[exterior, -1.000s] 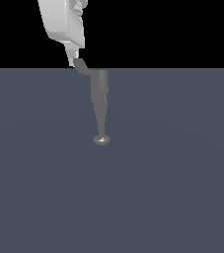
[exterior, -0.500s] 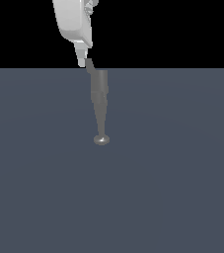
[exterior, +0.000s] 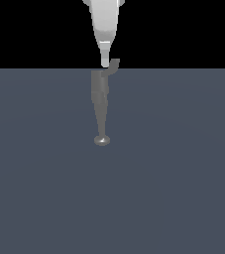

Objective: Turn on the faucet by rotating a designated handle.

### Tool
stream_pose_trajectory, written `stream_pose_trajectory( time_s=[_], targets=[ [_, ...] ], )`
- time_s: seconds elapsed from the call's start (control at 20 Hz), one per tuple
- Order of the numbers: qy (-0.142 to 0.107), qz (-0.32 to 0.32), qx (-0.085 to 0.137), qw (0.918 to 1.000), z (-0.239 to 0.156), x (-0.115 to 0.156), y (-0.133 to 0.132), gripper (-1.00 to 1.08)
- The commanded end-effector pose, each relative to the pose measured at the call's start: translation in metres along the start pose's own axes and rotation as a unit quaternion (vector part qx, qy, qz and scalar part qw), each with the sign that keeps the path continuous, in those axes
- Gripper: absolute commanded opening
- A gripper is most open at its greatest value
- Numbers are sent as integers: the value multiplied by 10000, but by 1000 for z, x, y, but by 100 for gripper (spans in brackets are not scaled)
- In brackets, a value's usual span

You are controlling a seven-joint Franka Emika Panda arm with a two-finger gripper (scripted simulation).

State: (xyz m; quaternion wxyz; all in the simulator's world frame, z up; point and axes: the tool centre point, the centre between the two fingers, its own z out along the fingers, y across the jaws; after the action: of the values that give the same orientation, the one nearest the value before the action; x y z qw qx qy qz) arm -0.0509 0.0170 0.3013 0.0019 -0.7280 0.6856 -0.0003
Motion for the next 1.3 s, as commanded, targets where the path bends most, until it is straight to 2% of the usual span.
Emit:
stream_pose_trajectory(
  time_s=[0.0, 1.25],
  targets=[
    [-3, 1, 2, 10000, 0, 0, 0, -100],
    [9, 142, -11, 9999, 1, 66, -47, -100]
  ],
)
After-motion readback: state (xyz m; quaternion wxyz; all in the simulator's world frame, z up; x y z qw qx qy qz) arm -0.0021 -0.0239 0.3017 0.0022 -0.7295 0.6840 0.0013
